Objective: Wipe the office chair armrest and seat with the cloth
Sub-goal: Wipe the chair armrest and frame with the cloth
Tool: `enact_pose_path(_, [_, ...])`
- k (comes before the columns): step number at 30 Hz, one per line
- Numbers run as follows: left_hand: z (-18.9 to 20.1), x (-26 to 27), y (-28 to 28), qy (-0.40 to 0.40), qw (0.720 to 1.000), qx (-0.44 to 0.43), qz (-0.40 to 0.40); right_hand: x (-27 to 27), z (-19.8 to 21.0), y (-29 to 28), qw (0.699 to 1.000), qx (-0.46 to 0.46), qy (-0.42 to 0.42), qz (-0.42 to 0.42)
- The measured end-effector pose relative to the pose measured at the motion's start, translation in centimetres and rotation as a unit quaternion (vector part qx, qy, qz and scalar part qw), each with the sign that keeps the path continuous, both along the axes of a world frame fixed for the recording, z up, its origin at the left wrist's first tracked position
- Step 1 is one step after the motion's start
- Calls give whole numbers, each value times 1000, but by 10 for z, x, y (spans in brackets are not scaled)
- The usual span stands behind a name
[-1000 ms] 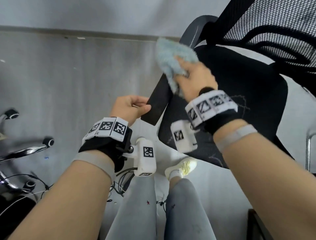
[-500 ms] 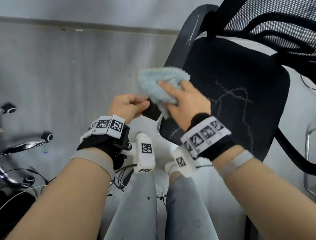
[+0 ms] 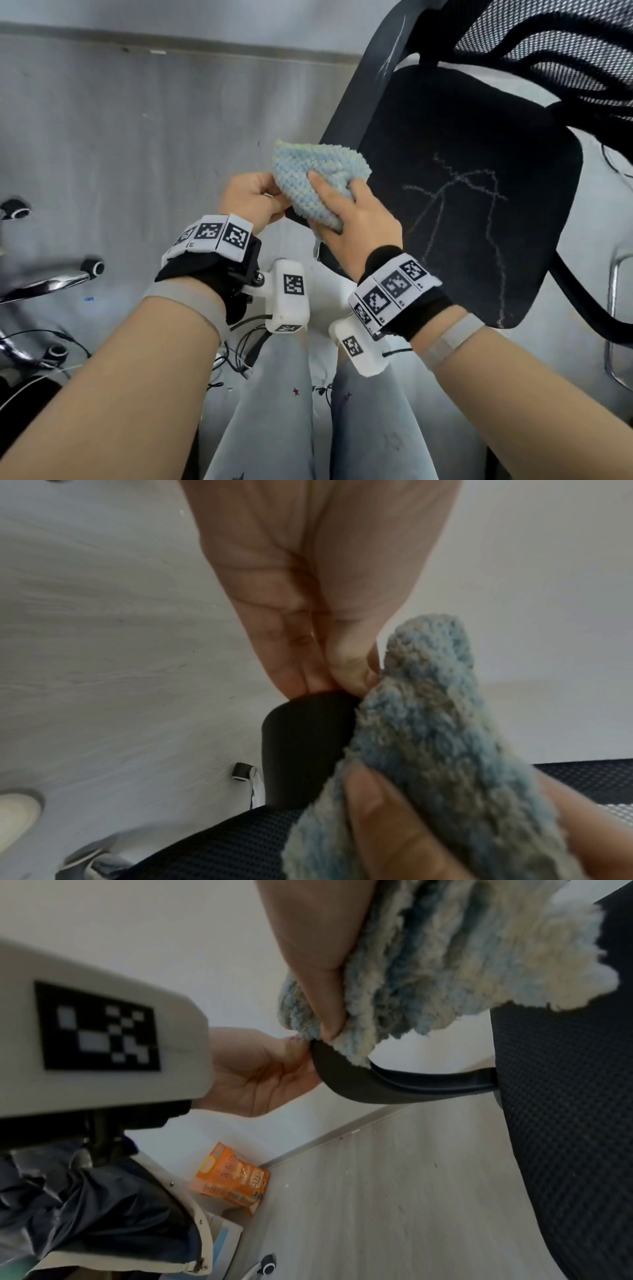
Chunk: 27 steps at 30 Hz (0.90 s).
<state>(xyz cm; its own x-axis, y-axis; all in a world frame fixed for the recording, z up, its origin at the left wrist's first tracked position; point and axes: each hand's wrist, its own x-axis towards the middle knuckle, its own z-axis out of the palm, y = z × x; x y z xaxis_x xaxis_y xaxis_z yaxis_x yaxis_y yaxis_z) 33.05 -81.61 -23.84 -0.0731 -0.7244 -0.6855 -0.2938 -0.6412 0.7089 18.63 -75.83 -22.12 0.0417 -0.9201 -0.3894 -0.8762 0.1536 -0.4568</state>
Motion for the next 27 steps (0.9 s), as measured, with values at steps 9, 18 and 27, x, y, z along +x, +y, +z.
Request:
enact_pose_path(9, [2, 0, 1, 31, 999, 32, 19, -24, 13, -73, 985, -13, -4, -171])
enact_pose_path(18, [-3, 14, 18, 3, 998, -3, -59, -1, 8, -24, 998, -46, -8, -35])
enact_pose_path(27, [-2, 15, 20, -1, 996, 30, -79, -7, 5, -40, 997, -64, 33, 4])
